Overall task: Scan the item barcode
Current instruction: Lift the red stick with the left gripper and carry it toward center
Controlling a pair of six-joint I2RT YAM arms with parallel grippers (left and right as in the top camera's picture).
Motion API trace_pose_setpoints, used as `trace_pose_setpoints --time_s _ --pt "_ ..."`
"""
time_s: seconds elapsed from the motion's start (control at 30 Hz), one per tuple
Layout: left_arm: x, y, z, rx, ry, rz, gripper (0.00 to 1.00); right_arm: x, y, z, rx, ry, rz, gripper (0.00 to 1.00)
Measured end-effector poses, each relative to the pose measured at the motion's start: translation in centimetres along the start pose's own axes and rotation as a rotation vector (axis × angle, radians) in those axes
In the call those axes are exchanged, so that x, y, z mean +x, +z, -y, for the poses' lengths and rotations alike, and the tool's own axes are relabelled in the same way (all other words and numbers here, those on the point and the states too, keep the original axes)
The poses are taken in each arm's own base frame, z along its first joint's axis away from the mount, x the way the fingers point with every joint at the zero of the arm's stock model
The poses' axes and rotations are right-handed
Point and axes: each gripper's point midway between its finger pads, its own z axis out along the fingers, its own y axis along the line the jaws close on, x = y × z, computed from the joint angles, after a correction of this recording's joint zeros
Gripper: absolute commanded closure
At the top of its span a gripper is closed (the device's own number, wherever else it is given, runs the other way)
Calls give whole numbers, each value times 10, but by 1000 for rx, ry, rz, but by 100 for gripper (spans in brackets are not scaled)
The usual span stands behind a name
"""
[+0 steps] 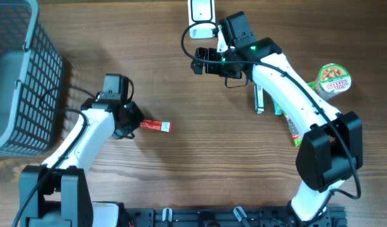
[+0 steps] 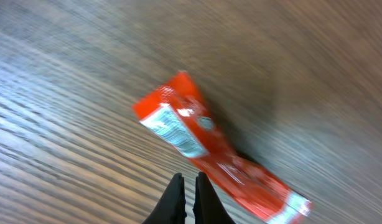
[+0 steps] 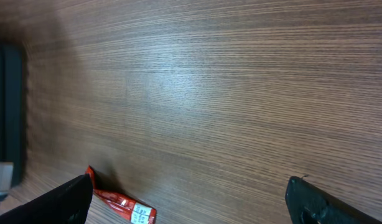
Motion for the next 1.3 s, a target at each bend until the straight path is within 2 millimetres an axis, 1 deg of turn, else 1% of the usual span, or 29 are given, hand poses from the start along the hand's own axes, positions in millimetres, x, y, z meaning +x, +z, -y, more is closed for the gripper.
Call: trace_pose_setpoints --time_s 0.07,0.13,0.37,0.53,0.63,0.73,0.87,0.97,1.03,1.17,1.23,1.3 --pt "2 5 -9 -15 -19 -3 96 0 0 0 0 0 0 0" --pt "3 7 -12 -22 -24 -5 96 0 0 0 0 0 0 0" --pt "-3 9 -8 -1 -30 21 96 0 0 0 0 0 0 0" --pt "5 19 -15 -8 -31 13 95 0 0 0 0 0 0 0" --pt "1 24 -12 11 -31 34 93 0 0 0 0 0 0 0" --pt "-5 24 -4 45 -32 61 92 0 0 0 0 0 0 0" --pt "-15 22 17 134 -19 96 93 0 0 0 0 0 0 0" --pt "-10 22 29 159 -2 94 93 0 0 0 0 0 0 0" --pt "-5 26 37 170 13 84 93 0 0 0 0 0 0 0" --pt "3 35 54 200 48 79 96 0 0 0 0 0 0 0" --pt "5 35 62 219 69 84 96 0 0 0 0 0 0 0" --pt "5 35 69 236 79 94 93 0 0 0 0 0 0 0"
